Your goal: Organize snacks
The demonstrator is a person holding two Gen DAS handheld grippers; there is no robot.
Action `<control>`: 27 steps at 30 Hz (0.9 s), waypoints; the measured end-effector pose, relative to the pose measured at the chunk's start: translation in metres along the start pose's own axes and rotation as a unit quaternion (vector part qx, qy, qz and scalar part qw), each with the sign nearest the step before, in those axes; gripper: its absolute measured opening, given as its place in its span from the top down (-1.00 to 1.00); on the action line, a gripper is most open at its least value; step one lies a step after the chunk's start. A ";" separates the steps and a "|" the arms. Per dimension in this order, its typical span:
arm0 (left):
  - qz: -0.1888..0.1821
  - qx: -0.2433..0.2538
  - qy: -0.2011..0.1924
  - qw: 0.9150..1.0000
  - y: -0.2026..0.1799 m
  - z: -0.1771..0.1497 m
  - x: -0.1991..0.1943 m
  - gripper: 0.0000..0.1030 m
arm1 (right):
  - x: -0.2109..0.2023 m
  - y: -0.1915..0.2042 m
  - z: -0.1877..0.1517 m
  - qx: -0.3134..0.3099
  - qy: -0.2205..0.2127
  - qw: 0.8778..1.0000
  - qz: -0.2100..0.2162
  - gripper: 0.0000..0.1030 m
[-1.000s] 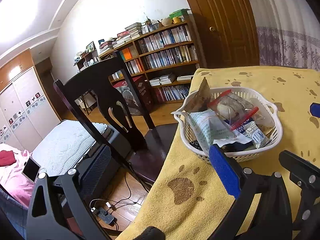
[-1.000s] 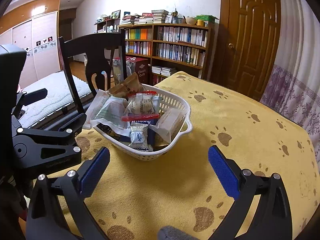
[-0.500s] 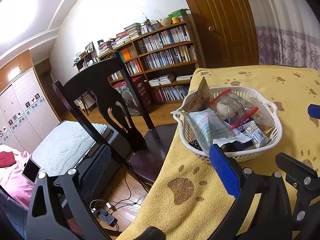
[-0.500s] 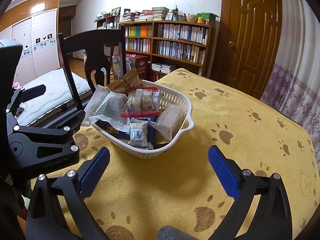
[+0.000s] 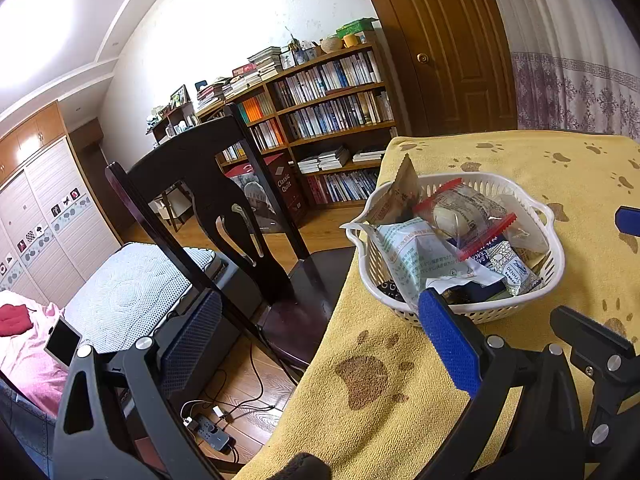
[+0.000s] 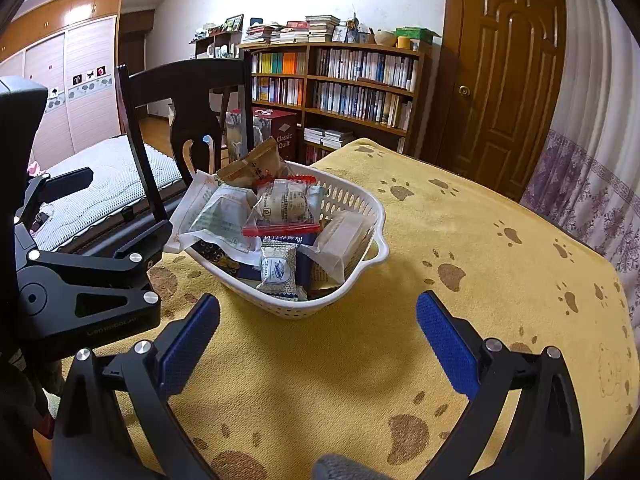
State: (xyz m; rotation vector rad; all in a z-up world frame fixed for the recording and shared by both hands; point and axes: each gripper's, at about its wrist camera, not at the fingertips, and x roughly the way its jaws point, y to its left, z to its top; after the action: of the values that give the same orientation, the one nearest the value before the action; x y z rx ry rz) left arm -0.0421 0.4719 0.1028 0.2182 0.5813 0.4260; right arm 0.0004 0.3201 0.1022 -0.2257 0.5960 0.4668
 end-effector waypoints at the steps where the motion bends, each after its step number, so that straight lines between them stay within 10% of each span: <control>1: 0.000 0.000 0.000 1.000 0.000 0.000 0.000 -0.95 | 0.000 0.000 0.000 0.000 0.001 1.000 0.001 -0.90; 27: 0.000 0.001 -0.001 1.000 0.000 0.000 0.001 -0.95 | 0.000 -0.001 -0.005 -0.015 -0.004 1.000 -0.008 -0.90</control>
State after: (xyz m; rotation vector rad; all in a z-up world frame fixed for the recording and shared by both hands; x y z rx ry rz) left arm -0.0415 0.4724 0.1024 0.2206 0.5805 0.4260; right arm -0.0018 0.3176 0.0988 -0.2579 0.5796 0.4609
